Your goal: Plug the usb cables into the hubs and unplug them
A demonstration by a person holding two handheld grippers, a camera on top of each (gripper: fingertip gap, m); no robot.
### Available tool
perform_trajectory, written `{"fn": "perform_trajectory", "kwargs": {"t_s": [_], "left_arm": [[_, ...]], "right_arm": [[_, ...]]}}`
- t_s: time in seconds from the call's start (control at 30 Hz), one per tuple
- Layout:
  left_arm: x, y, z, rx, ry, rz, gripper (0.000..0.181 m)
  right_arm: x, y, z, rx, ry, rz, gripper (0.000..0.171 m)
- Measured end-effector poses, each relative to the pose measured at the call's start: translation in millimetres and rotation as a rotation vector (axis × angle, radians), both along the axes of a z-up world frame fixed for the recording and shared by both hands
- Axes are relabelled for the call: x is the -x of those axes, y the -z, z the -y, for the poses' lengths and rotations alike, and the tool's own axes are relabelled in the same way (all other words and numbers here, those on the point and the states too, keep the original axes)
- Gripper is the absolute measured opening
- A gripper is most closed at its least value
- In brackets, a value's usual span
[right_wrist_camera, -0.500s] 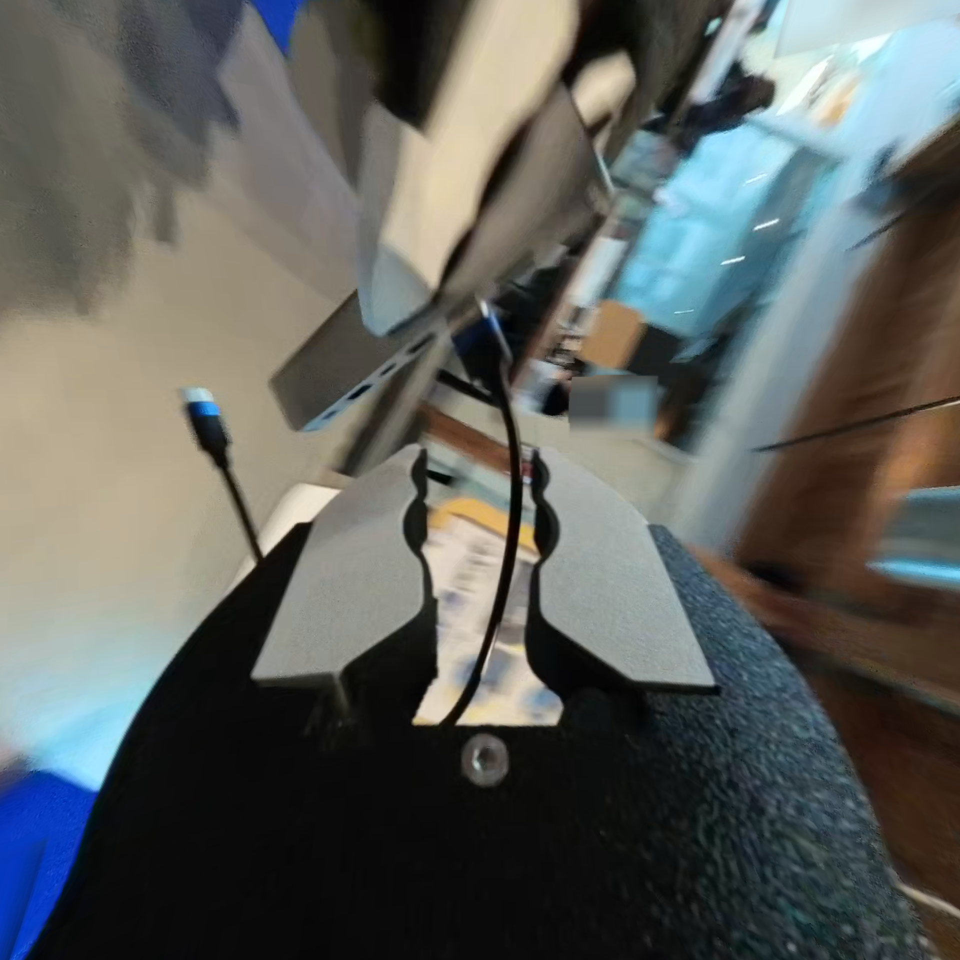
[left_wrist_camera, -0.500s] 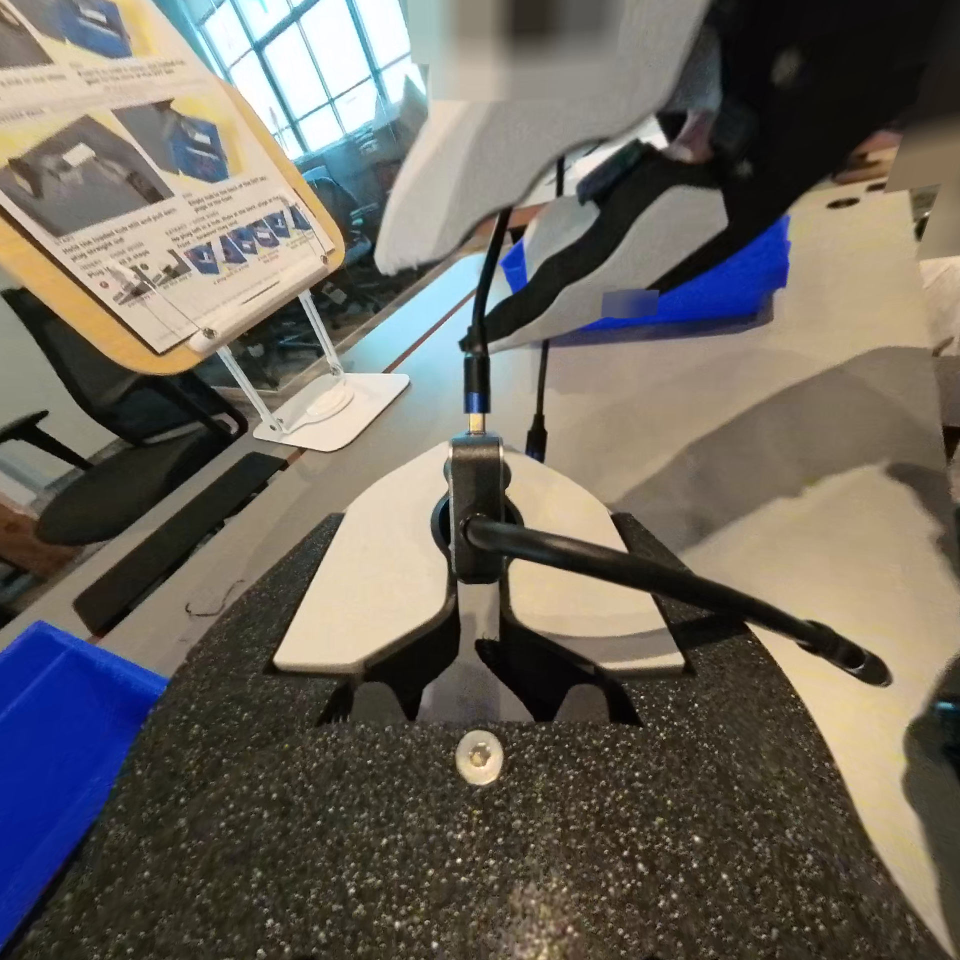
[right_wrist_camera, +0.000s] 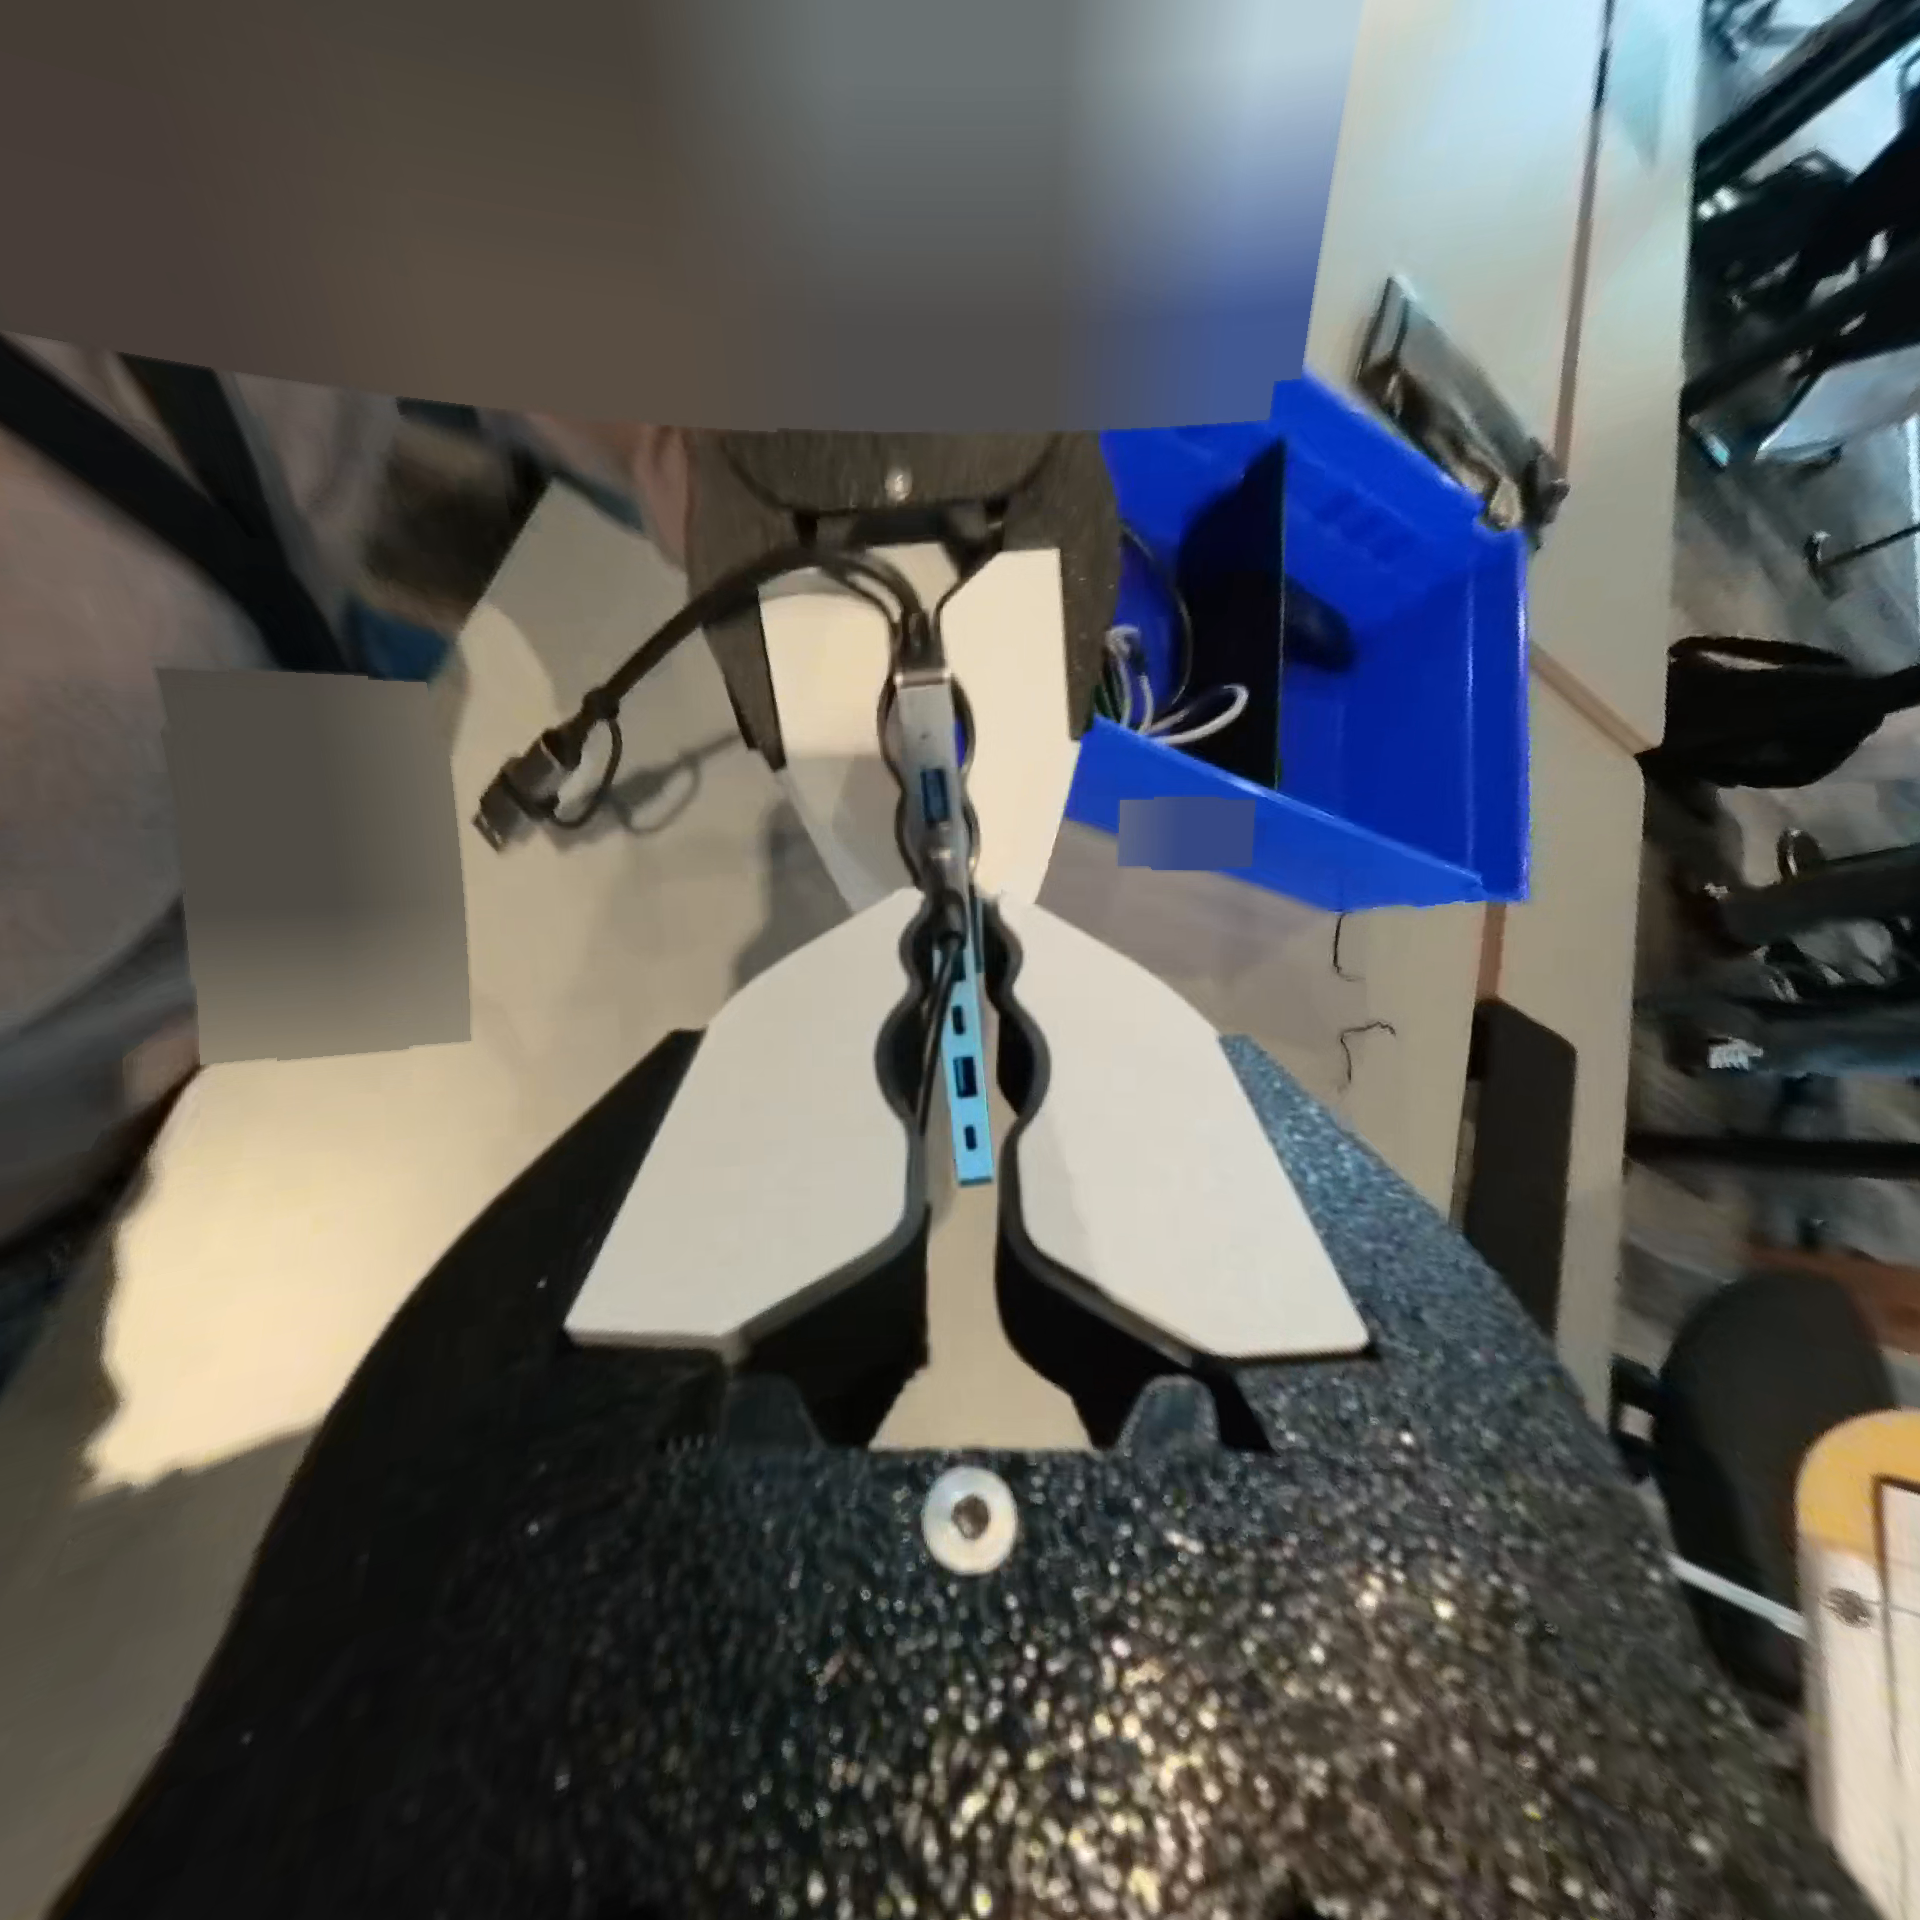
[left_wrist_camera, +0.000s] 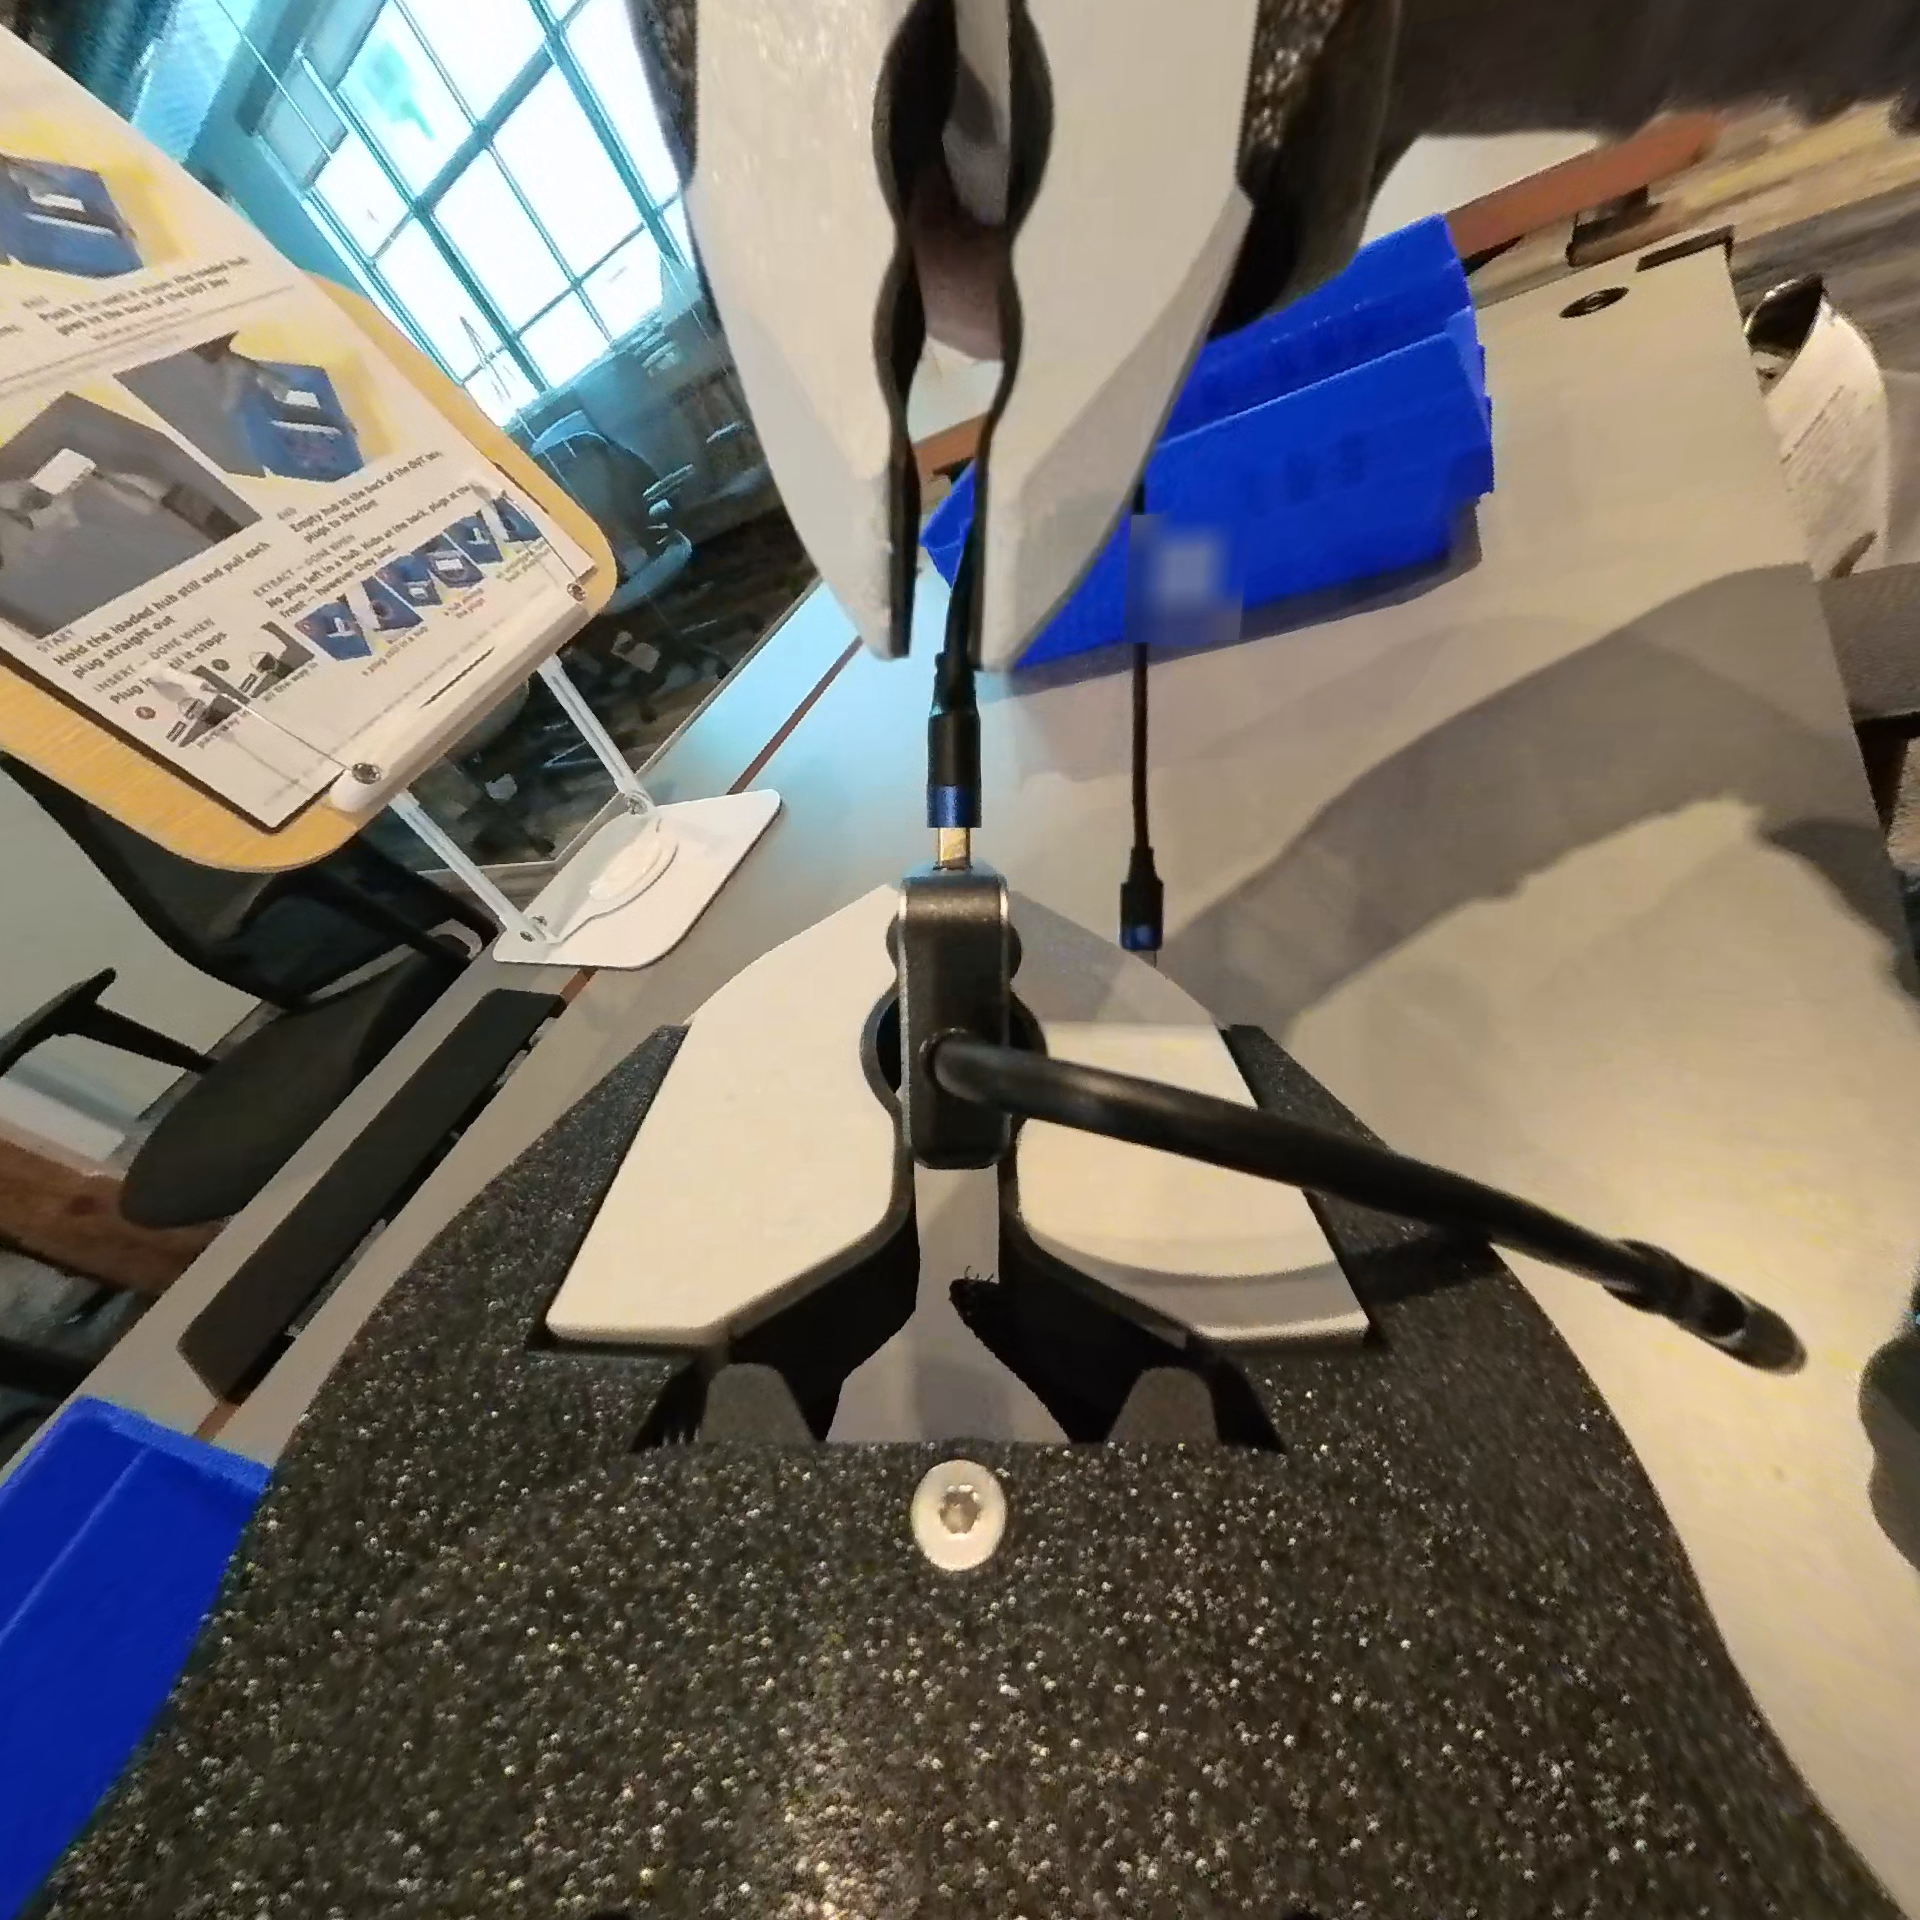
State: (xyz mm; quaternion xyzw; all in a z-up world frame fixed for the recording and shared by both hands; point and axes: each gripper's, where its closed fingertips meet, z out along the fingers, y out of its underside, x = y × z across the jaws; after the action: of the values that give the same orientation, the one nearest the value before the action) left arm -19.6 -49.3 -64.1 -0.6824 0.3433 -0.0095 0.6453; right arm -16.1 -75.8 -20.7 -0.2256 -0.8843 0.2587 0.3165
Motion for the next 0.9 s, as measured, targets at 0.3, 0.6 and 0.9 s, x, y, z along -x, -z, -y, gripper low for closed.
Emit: {"fn": "perform_trajectory", "kwargs": {"t_s": [0.3, 0.6, 0.9], "left_arm": [[0.0, -3.6, 1.9, -0.016, 0.002, 0.003, 0.011], [-1.6, -1.9, 4.5, 0.013, 0.02, 0.024, 0.011], [6.0, 5.1, 3.6, 0.062, -0.059, -0.059, 0.011]], "right_arm": [[-0.3, 9.1, -3.7, -0.029, -0.009, 0.01, 0.006], [-0.2, 11.1, -3.1, 0.028, 0.019, 0.071, 0.005], [2.2, 17.3, -6.8, -0.077, 0.108, 0.105, 0.005]]}}
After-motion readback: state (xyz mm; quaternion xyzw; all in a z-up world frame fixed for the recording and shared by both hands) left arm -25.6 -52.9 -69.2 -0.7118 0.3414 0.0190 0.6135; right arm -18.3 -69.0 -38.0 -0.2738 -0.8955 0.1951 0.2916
